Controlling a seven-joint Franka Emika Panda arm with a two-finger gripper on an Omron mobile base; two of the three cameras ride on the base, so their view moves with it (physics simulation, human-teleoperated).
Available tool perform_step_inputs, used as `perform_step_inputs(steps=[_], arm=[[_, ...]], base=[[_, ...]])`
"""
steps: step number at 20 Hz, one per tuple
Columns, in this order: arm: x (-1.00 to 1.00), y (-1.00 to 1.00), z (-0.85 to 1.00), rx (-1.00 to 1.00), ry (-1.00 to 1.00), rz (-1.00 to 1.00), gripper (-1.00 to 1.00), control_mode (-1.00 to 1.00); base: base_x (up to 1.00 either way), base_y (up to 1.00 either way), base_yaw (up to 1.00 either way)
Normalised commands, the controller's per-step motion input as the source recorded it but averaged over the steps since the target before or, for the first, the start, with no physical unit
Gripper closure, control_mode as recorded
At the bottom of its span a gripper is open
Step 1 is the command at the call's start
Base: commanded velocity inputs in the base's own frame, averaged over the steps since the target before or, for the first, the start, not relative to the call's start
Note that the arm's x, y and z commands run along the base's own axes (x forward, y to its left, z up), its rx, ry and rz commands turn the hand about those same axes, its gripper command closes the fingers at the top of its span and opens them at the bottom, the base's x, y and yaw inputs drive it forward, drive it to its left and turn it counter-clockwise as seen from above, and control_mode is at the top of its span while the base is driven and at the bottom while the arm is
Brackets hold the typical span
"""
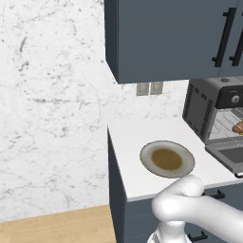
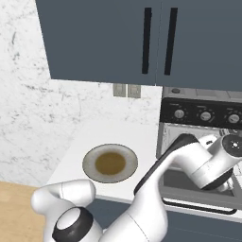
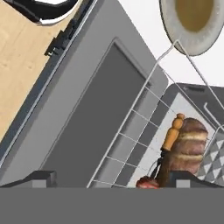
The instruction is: Pick up the kebab skewer and baguette bread, and place them inside the toaster oven. Close the toaster oven door and start by setting the timer.
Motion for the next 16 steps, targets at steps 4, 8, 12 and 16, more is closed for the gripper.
perform_step_inputs(steps=[4,8,12,16], arm=[[-0.11,0.22,-0.13,-0.28,0.16,0.54,-1.0,-1.0],[-0.14,0.14,-0.09,-0.38,0.22,0.5,-1.0,-1.0],[-0.18,0.06,-0.05,-0.37,0.13,0.37,-1.0,-1.0],[-0.17,0.13,-0.25,-0.2,-0.01,0.24,-1.0,-1.0]], base=[[0.0,0.0,0.0],[0.0,0.0,0.0],[0.0,0.0,0.0],[0.0,0.0,0.0]])
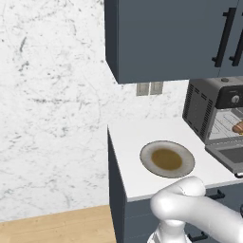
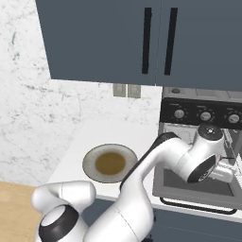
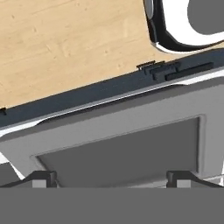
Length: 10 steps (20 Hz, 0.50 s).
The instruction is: Pick up the kebab skewer and baguette bread, and place them inside the toaster oven. Close the toaster oven door and start by setting the timer.
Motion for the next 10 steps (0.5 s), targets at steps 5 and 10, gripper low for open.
perform_step_inputs(steps=[5,10], arm=[[-0.05,0.18,-0.28,-0.15,0.04,0.19,-1.0,-1.0],[0.01,0.1,-0.11,-0.07,0.14,0.08,-1.0,-1.0]], base=[[0.0,0.0,0.0],[0.0,0.0,0.0]])
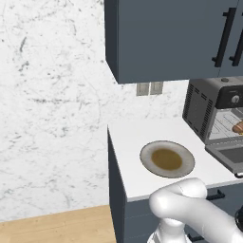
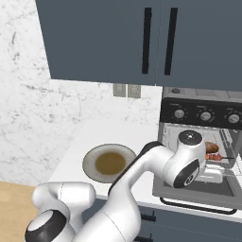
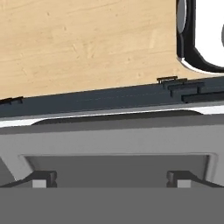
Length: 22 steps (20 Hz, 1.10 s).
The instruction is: Pick up the kebab skewer and baguette bread, and place them inside the toaster oven. Close the toaster oven door and start by setting the timer.
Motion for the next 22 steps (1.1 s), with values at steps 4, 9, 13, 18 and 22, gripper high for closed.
perform_step_inputs(steps=[4,9,13,18,22], arm=[[0.07,0.0,-0.07,0.0,0.08,0.0,-1.0,-1.0],[0.21,-0.01,-0.03,0.07,0.02,0.01,-1.0,-1.0],[0.3,-0.01,-0.01,0.09,0.0,0.02,-1.0,-1.0],[0.23,-0.06,-0.12,0.07,0.0,0.01,-1.0,-1.0],[0.07,-0.11,-0.31,0.03,0.0,0.0,-1.0,-1.0]], base=[[0.0,0.0,0.0],[0.0,0.0,0.0],[0.0,0.0,0.0],[0.0,0.0,0.0],[0.0,0.0,0.0]])
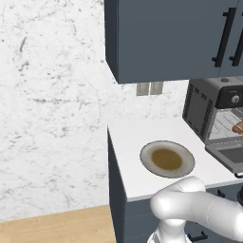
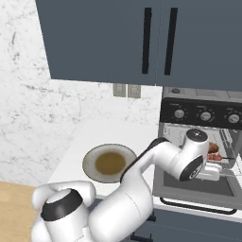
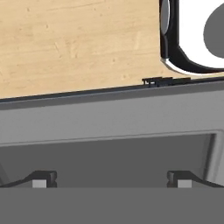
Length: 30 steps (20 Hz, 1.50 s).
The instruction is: Pick up the kebab skewer and baguette bread, and place them inside the toaster oven. Close the toaster oven door and start by setting the timer.
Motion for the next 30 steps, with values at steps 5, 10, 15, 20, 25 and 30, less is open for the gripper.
perform_step_inputs(steps=[5,10,15,20,25,30], arm=[[0.1,-0.06,-0.36,0.01,0.0,0.0,-1.0,-1.0],[0.28,0.0,-0.29,0.0,0.0,0.0,-1.0,-1.0],[0.35,0.0,-0.23,0.0,0.0,0.0,-1.0,-1.0],[0.31,0.0,-0.01,0.02,-0.01,0.0,-1.0,-1.0],[0.36,-0.02,0.08,0.04,-0.07,0.0,-1.0,-1.0],[0.47,-0.02,0.12,0.04,-0.09,0.0,-1.0,-1.0]], base=[[0.0,0.0,0.0],[0.0,0.0,0.0],[0.0,0.0,0.0],[0.0,0.0,0.0],[0.0,0.0,0.0],[0.0,0.0,0.0]])
